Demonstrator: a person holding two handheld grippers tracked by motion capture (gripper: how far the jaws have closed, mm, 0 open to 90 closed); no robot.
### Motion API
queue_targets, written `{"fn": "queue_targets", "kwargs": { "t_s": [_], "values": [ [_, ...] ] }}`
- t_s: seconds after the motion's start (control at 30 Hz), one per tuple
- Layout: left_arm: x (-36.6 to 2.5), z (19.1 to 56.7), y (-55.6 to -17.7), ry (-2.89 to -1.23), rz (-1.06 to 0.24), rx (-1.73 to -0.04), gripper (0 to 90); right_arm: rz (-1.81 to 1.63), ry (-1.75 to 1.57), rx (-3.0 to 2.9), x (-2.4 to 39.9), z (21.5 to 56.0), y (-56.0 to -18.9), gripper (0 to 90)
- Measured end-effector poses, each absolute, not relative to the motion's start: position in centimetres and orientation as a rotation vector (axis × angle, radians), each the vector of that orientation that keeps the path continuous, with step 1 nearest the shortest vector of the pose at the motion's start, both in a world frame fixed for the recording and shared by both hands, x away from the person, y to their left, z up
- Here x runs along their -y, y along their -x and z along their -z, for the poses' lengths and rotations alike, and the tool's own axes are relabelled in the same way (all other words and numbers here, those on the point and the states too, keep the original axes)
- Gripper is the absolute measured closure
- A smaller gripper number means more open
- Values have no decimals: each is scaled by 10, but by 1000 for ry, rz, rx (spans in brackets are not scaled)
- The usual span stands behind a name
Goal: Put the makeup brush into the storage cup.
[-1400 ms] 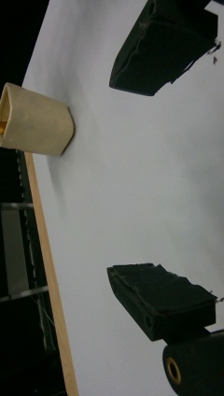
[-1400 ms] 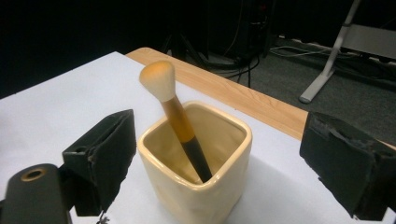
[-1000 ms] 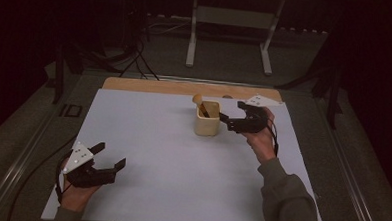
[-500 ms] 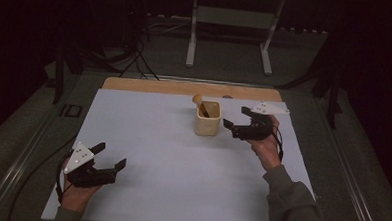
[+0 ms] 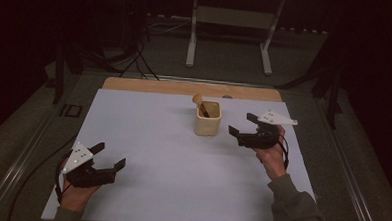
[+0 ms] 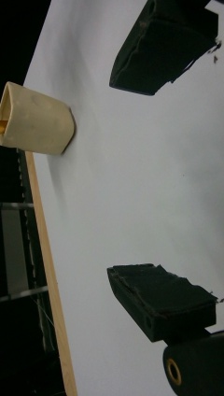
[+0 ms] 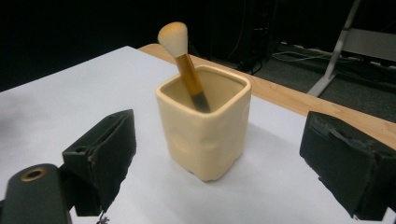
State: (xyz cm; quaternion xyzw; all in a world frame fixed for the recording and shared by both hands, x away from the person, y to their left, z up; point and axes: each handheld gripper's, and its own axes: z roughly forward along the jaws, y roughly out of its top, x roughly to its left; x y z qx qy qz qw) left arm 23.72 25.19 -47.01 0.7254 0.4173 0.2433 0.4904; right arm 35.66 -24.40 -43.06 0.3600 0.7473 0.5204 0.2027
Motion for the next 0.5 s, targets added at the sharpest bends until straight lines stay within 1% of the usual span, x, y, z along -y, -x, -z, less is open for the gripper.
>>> {"fn": "queue_targets", "kwargs": {
  "t_s": [0.5],
  "values": [
    [-251,471,-238,-1770,-574,-1012,91,-1433,-961,-2073,266,441,-329,101]
  ]
}}
